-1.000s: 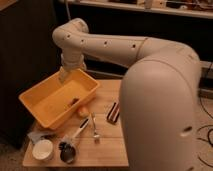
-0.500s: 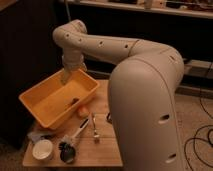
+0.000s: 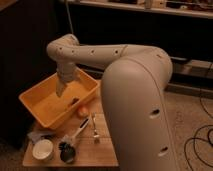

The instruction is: Place grapes in table surface

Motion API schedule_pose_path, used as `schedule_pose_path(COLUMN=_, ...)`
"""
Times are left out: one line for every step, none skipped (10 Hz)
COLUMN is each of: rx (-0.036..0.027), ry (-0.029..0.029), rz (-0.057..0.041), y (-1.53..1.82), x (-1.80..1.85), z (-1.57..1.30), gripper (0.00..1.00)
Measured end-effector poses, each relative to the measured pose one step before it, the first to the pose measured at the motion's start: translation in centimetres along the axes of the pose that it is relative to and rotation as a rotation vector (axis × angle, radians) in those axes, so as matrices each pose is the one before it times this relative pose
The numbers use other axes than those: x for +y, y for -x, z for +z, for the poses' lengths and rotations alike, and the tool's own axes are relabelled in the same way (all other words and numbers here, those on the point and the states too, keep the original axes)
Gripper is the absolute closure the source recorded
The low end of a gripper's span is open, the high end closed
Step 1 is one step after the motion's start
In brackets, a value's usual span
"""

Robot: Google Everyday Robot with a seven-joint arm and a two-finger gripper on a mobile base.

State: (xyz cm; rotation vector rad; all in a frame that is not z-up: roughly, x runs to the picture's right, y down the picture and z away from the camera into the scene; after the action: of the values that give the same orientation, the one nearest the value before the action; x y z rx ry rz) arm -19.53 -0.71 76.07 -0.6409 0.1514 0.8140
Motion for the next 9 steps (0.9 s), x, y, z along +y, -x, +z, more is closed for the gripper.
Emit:
schedule_pose_path(rx=0.01309, ry=-0.00875, rz=0.01934, y=-0.150, x=0.415, z=0.901, gripper=0.20)
schedule_pose_path(rx=0.00733, ry=-0.00159, rz=0.03948, y=-0.288, x=-0.209, z=0.966, gripper=0.20)
schedule_pose_path(rx=0.00467, ry=-0.00006, rz=0.03372, y=-0.166, x=-0.475, z=0.804, gripper=0.20)
schedule_pose_path(rx=0.00703, ry=0.00771, rz=0.03816, y=-0.136, x=-0.243, z=0.945, gripper=0.20)
schedule_pose_path(rx=0.00124, ry=0.00499, rz=0.00867, y=0.064, x=0.066, z=0.341, gripper=0.20)
schedule_pose_path(rx=-0.00182, ry=0.00778, rz=0.00579, y=0.143, x=0.130, z=0.620, gripper=0.20)
schedule_pose_path(rx=-0.00436, ry=0.00611, rz=-0.00223, y=0.228, x=-0.124, z=0.785, gripper=0.20)
schedule_pose_path(rx=-0.00048, ry=0.00247, rz=-0.00498, y=0.128, x=-0.101, z=0.461, gripper=0.20)
schedule_pose_path(rx=0.00179, ry=-0.00189, rz=-0.01495, y=0.222, x=-0.038, z=0.690, gripper=0.20)
